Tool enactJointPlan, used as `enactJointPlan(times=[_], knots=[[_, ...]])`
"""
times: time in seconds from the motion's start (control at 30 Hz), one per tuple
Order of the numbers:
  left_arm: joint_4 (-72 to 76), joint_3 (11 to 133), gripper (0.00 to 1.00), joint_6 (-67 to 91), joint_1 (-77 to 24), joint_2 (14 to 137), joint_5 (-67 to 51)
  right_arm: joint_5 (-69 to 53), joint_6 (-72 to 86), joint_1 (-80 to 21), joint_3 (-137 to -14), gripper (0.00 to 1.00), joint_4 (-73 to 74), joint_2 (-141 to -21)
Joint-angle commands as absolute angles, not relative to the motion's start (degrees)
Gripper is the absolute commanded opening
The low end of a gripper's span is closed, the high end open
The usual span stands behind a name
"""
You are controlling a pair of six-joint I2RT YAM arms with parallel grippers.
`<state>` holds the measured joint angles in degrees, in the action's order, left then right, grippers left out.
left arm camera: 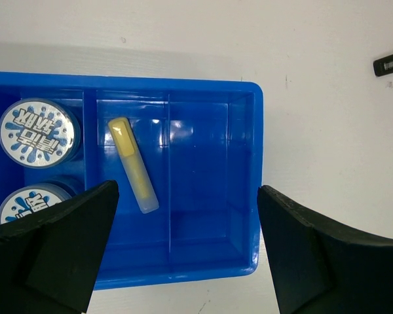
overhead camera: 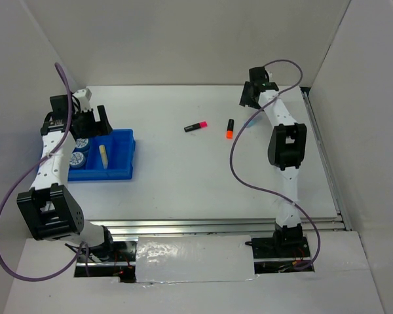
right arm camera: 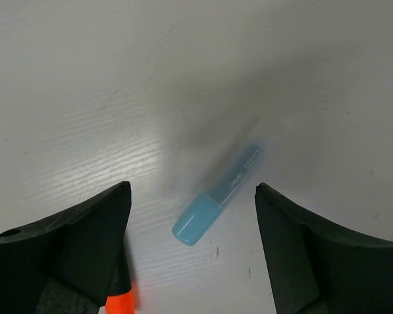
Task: Sort the stationery into containers
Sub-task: Pick up the pen from the center of the board.
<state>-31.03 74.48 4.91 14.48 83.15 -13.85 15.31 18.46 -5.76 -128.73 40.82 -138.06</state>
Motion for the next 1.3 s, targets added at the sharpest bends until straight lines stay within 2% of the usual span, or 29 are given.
enactJointPlan(times=[0.0,0.43,0.67,0.77,1.03,1.07,1.13,1.17,1.27], knots=[[-31.20,74.88,0.99,5.71,14.68,82.53,-15.03,15.99,11.87,-7.91,-132.71,0.82,44.12,-141.23],[-33.49,76.03,0.99,5.36,16.78,84.20,-16.70,21.71,5.36,-8.18,-130.35,0.81,47.02,-144.58],[-33.75,75.94,0.99,4.92,17.49,84.02,-17.49,21.27,4.48,-6.42,-124.82,0.75,47.90,-141.78],[-33.58,75.59,0.99,4.92,17.49,83.94,-17.93,21.01,3.87,-5.36,-118.49,0.66,45.97,-139.22],[-31.91,73.66,0.99,2.11,18.10,82.01,-23.10,18.28,3.08,-3.25,-116.37,0.42,46.59,-138.43],[-31.47,73.30,0.99,1.41,18.28,80.87,-24.25,18.02,2.38,-3.16,-115.41,0.33,46.23,-138.25],[-30.41,72.16,0.99,-2.43,18.46,79.37,-29.42,17.41,1.76,-2.90,-114.09,0.21,45.53,-137.55],[-30.15,71.90,0.99,-3.50,18.81,79.02,-31.79,17.05,1.50,-2.81,-113.73,0.09,45.44,-137.29],[-28.83,71.46,0.99,-7.72,19.16,77.87,-40.85,15.30,0.62,-2.55,-111.45,0.00,45.44,-135.45]])
